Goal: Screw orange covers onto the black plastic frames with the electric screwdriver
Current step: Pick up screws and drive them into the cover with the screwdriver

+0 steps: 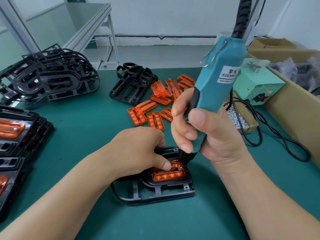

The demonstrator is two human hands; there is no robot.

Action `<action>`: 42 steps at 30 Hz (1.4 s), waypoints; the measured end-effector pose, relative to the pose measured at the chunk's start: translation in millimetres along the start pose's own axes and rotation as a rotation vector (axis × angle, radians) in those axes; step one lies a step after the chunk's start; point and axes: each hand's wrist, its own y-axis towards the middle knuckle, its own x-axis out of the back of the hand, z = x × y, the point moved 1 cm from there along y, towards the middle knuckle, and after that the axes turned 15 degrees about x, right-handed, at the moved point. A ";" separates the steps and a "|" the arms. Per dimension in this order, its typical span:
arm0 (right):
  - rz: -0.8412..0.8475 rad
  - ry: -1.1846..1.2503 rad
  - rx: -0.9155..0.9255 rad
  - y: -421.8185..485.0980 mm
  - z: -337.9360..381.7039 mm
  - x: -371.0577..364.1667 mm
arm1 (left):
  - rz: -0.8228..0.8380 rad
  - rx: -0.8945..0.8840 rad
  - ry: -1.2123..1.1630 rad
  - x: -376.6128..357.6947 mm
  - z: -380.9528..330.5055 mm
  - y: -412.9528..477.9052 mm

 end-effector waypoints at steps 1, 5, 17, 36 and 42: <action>-0.013 0.009 0.018 -0.3 0.2 0.4 | 0.000 -0.002 0.003 0.3 0.1 -0.3; -0.049 -0.038 0.085 -0.4 2.4 0.0 | -0.019 -0.014 0.022 0.6 -0.2 -1.6; -0.549 0.081 0.211 3.2 6.0 17.4 | 0.018 -0.054 -0.422 5.3 19.1 11.5; -0.786 0.097 0.241 2.5 2.5 26.7 | 0.448 0.089 -1.830 8.8 17.2 17.0; -0.807 0.119 0.269 2.5 3.5 28.6 | 0.499 -0.005 -1.517 16.9 16.6 5.5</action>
